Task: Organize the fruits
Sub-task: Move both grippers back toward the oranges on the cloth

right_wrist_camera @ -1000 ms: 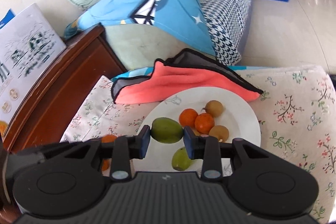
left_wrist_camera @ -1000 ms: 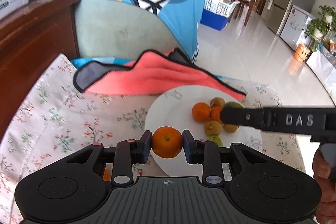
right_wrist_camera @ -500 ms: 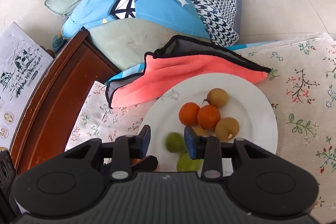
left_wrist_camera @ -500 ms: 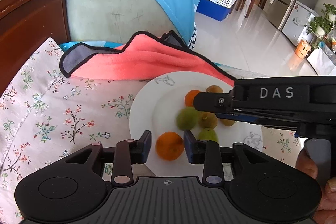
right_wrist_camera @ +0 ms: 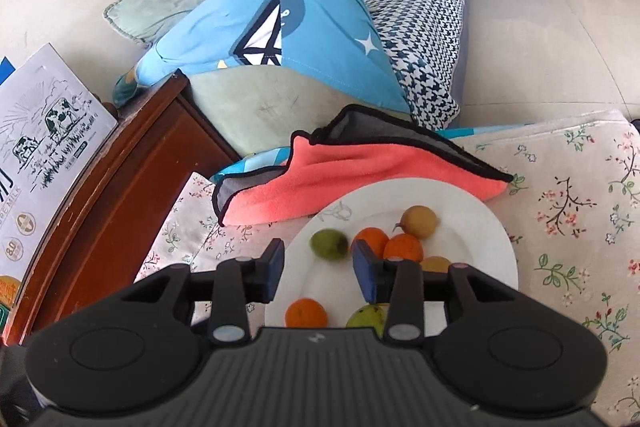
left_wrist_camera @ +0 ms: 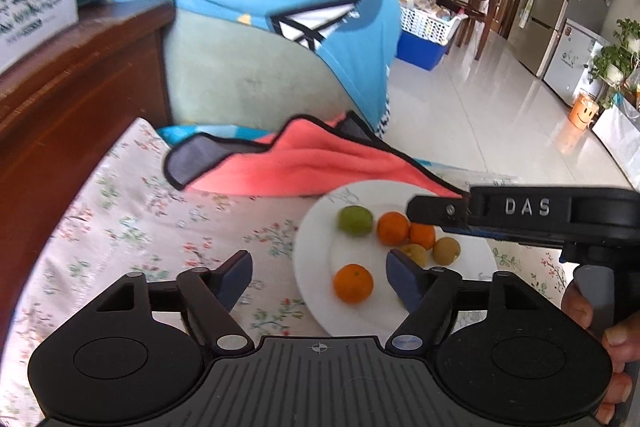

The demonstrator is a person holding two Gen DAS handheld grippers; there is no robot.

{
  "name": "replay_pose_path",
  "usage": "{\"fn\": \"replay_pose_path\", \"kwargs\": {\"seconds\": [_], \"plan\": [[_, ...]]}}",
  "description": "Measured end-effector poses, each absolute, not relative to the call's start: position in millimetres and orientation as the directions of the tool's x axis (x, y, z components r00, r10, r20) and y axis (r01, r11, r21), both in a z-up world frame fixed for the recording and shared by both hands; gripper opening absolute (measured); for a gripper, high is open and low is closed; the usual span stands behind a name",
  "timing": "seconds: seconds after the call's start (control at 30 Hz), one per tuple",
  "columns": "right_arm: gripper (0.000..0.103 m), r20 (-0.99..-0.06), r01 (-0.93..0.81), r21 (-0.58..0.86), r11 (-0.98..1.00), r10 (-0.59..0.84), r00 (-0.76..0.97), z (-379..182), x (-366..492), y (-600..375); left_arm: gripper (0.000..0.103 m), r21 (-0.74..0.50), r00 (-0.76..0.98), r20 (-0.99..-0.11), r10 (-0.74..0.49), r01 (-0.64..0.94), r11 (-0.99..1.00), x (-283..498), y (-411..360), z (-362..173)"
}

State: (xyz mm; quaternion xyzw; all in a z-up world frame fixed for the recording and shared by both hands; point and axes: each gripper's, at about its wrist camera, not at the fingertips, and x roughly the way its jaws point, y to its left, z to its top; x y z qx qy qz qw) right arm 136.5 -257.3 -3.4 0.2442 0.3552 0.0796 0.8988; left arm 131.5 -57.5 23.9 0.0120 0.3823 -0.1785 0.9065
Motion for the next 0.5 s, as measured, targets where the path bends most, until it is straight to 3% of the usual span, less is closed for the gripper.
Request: {"fn": "replay_pose_path", "kwargs": {"seconds": [0.2,0.5], "plan": [[0.04,-0.608,-0.023,0.453,0.891,0.328,0.723,-1,129,-247,0.085,-0.059,0.677,-0.685,-0.27,0.318,0.946,122,-39,37],[0.042,-0.622,-0.14,0.382,0.913,0.366,0.692,3,111,-222,0.087,-0.036,0.697,-0.685,-0.21,0.255,0.966,116,-1,42]]}}
